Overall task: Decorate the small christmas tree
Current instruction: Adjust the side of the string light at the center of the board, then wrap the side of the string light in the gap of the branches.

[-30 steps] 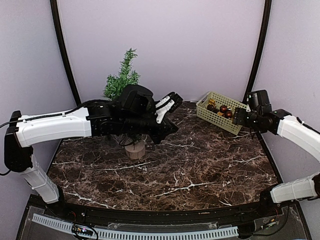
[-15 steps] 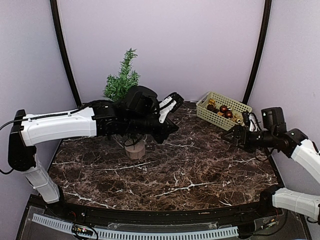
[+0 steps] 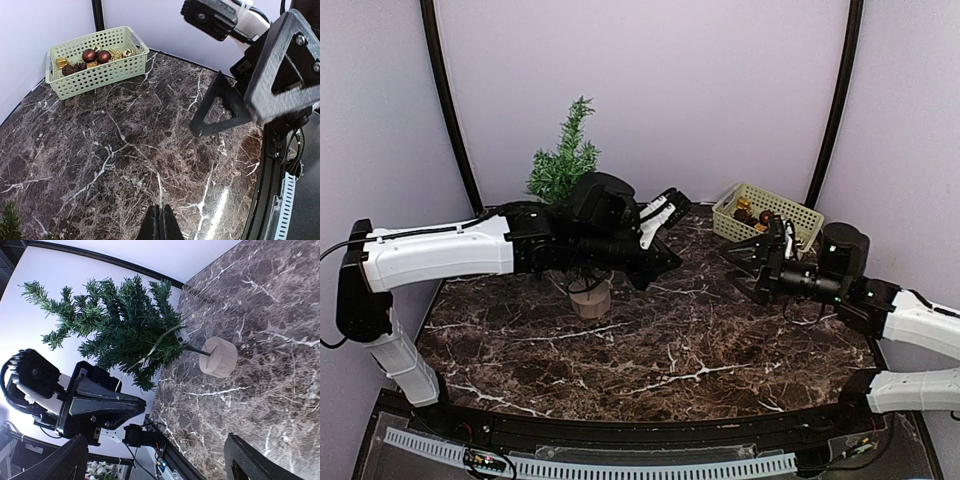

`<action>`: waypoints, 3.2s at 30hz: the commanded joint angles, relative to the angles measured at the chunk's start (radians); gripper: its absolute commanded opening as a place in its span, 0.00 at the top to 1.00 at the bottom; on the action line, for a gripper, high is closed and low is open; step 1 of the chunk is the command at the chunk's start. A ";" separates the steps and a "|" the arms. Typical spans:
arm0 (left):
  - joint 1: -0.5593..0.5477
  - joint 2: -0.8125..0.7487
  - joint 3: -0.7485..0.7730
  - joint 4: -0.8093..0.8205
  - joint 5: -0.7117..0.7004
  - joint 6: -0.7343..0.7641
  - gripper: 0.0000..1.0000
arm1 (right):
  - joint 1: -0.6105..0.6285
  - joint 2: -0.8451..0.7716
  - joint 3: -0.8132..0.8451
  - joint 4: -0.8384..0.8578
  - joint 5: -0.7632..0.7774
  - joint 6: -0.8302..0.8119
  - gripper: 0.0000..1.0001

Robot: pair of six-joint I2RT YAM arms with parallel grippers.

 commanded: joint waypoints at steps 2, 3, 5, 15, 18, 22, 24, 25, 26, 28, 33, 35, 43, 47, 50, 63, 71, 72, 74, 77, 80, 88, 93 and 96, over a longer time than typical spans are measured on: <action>0.004 -0.033 -0.031 0.030 0.046 0.014 1.00 | 0.091 0.176 0.062 0.331 0.098 0.088 0.05; 0.004 -0.037 -0.034 0.033 0.049 0.014 1.00 | 0.096 0.207 0.071 0.356 0.108 0.093 0.05; 0.004 -0.045 -0.045 0.039 0.058 0.018 1.00 | 0.101 0.257 0.084 0.409 0.125 0.111 0.07; 0.004 -0.067 -0.075 0.055 0.084 0.032 1.00 | 0.118 0.474 0.170 0.546 0.153 0.156 0.29; 0.004 -0.082 -0.092 0.064 0.087 0.032 1.00 | 0.117 0.504 0.169 0.567 0.189 0.156 0.37; 0.004 -0.093 -0.107 0.063 0.090 0.032 1.00 | 0.103 0.513 0.170 0.557 0.240 0.132 0.44; 0.004 -0.100 -0.114 0.061 0.086 0.032 1.00 | 0.082 0.511 0.167 0.547 0.256 0.118 0.47; 0.004 -0.107 -0.117 0.061 0.084 0.032 1.00 | 0.068 0.512 0.165 0.543 0.259 0.113 0.49; 0.004 -0.109 -0.123 0.062 0.083 0.032 1.00 | 0.054 0.513 0.162 0.545 0.258 0.108 0.51; 0.004 -0.116 -0.129 0.061 0.082 0.032 1.00 | 0.027 0.516 0.161 0.548 0.245 0.094 0.55; 0.003 -0.121 -0.135 0.060 0.085 0.030 1.00 | -0.027 0.531 0.175 0.569 0.203 0.072 0.67; 0.004 -0.120 -0.135 0.057 0.086 0.030 1.00 | -0.036 0.537 0.190 0.576 0.183 0.061 0.74; 0.004 -0.137 -0.145 0.046 0.042 0.005 0.82 | -0.055 0.476 0.204 0.569 0.192 -0.019 1.00; 0.004 -0.181 -0.156 0.007 -0.065 -0.059 0.35 | -0.059 0.411 0.196 0.538 0.216 -0.074 1.00; 0.005 -0.262 -0.191 -0.040 -0.179 -0.158 0.26 | -0.059 0.357 0.204 0.475 0.252 -0.124 1.00; 0.129 -0.549 -0.420 -0.252 -0.236 -0.631 0.40 | -0.050 0.259 0.250 0.328 0.322 -0.246 1.00; 0.163 -0.522 -0.484 -0.205 -0.203 -0.668 0.26 | -0.024 0.253 0.255 0.316 0.339 -0.259 1.00; 0.163 -0.516 -0.485 -0.202 -0.204 -0.668 0.26 | -0.021 0.251 0.255 0.314 0.341 -0.261 1.00; 0.163 -0.521 -0.491 -0.188 -0.205 -0.665 0.27 | -0.013 0.249 0.254 0.310 0.344 -0.263 1.00; 0.164 -0.543 -0.515 -0.181 -0.219 -0.666 0.28 | -0.003 0.247 0.248 0.308 0.352 -0.264 1.00; 0.163 -0.574 -0.537 -0.217 -0.265 -0.690 0.33 | 0.003 0.248 0.246 0.310 0.356 -0.263 1.00; 0.171 -0.595 -0.585 -0.176 -0.288 -0.696 0.49 | 0.034 0.251 0.270 0.289 0.371 -0.300 1.00; 0.198 -0.586 -0.605 -0.102 -0.299 -0.678 0.70 | 0.063 0.227 0.270 0.265 0.403 -0.332 1.00; 0.217 -0.594 -0.619 -0.085 -0.320 -0.666 0.91 | 0.085 0.212 0.273 0.249 0.416 -0.360 1.00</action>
